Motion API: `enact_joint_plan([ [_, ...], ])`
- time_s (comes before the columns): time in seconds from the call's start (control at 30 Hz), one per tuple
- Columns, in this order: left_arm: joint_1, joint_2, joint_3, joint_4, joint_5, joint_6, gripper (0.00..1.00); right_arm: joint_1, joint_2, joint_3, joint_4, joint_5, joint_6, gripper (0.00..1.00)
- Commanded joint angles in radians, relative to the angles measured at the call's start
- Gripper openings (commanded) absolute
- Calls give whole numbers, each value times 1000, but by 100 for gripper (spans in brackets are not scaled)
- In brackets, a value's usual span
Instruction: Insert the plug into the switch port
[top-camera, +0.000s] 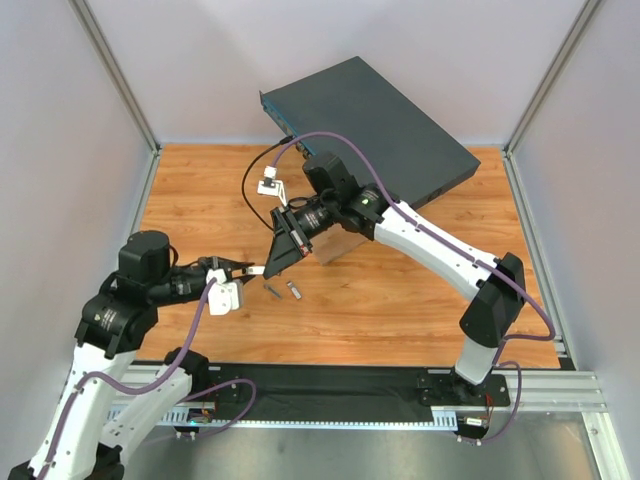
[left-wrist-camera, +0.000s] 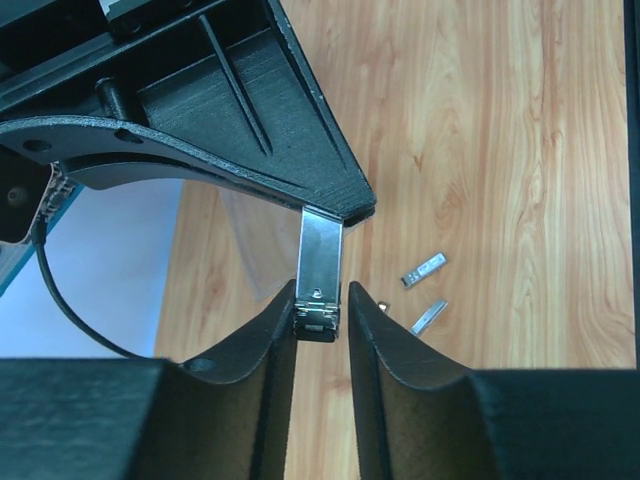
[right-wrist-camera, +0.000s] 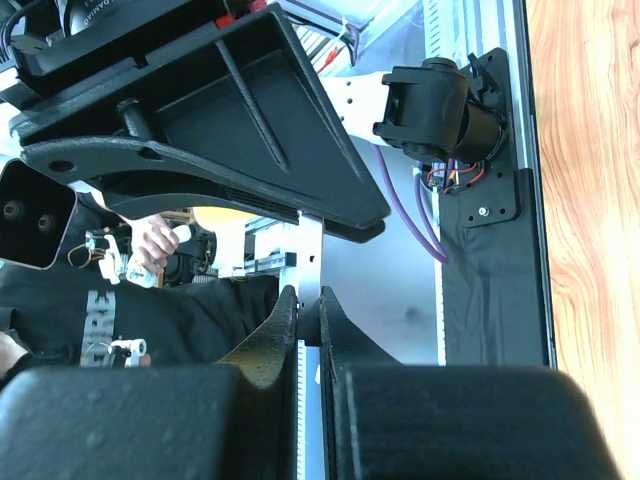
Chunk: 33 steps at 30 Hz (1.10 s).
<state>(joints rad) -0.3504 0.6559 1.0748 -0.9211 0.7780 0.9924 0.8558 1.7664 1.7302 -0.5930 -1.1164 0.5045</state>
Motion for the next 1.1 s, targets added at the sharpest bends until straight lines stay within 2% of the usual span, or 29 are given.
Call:
enact_joint_plan([
  [0.0,-18,19,36,33,-11,-18,31,-6,11,8,22,-23,22,0],
  [0.1,-32,25,39,37,-34,-28,22,-8,10,5,16,-22,20,0],
  [0.17,-45,33,48,34,-54,-49,10,-9,8,3,15,-16,22,0],
  [0.23,-55,42,56,28,-74,-95,0,-14,5,11,16,-11,17,21],
  [0.27,-56,51,65,25,-78,-116,0,-18,1,17,10,-3,16,35],
  [0.3,-56,56,69,22,-85,-139,0,-26,-8,44,2,22,0,62],
  [0.33,-56,62,74,19,-97,-205,0,-32,-13,63,-14,36,-12,76],
  [0.4,-56,82,96,-1,-115,-279,0,-66,-42,112,-50,91,-29,94],
  [0.5,-56,116,120,-19,-128,-389,0,-119,-108,140,-67,154,-55,96],
  [0.7,-56,177,122,108,-152,-644,0,-202,-320,111,-83,322,-119,98],
  [0.8,-56,247,158,145,-190,-757,0,-253,-458,49,-79,478,-109,100],
  [0.9,-56,352,244,137,-275,-817,0,-389,-605,-79,-56,530,3,100],
  [0.93,-56,400,285,137,-289,-828,0,-485,-639,-110,-60,536,28,100],
  [1.07,-58,511,396,128,-339,-844,0,-725,-800,-257,-94,483,118,100],
])
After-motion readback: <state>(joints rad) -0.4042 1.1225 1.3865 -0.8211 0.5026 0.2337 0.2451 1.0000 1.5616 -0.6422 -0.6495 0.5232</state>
